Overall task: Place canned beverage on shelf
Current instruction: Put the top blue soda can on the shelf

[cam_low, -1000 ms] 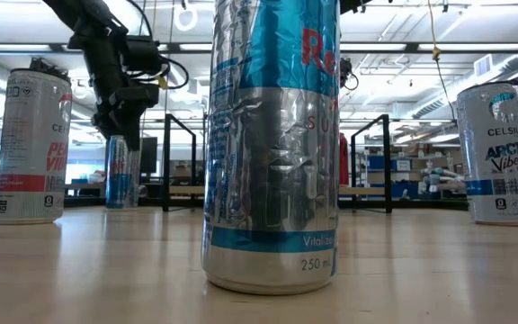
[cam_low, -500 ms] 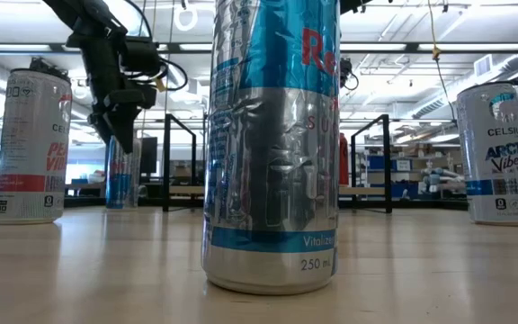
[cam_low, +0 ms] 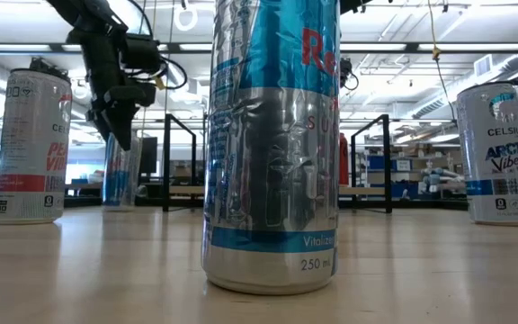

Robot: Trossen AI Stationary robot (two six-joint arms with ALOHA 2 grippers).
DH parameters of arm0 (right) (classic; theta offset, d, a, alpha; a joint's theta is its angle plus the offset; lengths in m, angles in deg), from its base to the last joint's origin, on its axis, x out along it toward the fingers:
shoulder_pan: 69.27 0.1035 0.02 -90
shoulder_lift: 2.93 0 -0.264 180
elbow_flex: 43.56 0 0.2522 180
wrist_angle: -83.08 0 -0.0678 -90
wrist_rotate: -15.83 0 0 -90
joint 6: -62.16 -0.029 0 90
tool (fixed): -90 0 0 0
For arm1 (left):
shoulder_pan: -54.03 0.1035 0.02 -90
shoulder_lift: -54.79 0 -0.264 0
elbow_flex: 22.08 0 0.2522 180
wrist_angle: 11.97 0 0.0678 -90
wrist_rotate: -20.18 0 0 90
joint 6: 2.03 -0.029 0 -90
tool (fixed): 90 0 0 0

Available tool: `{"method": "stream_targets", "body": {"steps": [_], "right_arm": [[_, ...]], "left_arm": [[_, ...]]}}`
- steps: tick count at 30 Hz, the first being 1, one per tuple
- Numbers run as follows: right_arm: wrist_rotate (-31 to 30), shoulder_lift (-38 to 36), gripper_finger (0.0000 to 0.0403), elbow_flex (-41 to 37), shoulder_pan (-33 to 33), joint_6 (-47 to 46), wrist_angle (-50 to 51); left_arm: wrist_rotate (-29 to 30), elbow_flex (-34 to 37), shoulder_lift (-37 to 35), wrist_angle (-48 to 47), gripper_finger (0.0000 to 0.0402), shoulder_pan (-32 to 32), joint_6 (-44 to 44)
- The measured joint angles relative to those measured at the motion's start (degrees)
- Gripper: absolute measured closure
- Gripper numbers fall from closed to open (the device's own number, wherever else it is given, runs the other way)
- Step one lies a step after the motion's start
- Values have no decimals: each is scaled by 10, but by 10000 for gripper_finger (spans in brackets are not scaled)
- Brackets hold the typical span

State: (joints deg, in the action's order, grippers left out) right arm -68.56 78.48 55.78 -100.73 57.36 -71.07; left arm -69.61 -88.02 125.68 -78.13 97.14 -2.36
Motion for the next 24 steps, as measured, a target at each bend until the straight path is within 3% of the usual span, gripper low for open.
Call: {"method": "stream_targets", "body": {"steps": [12, 24], "right_arm": [[0, 0, 42, 0, 0, 0, 0], [0, 0, 42, 0, 0, 0, 0]], "left_arm": [[4, -152, 0, -84, 164, 0, 31], [101, -349, 0, -172, 162, 1, 45]]}}
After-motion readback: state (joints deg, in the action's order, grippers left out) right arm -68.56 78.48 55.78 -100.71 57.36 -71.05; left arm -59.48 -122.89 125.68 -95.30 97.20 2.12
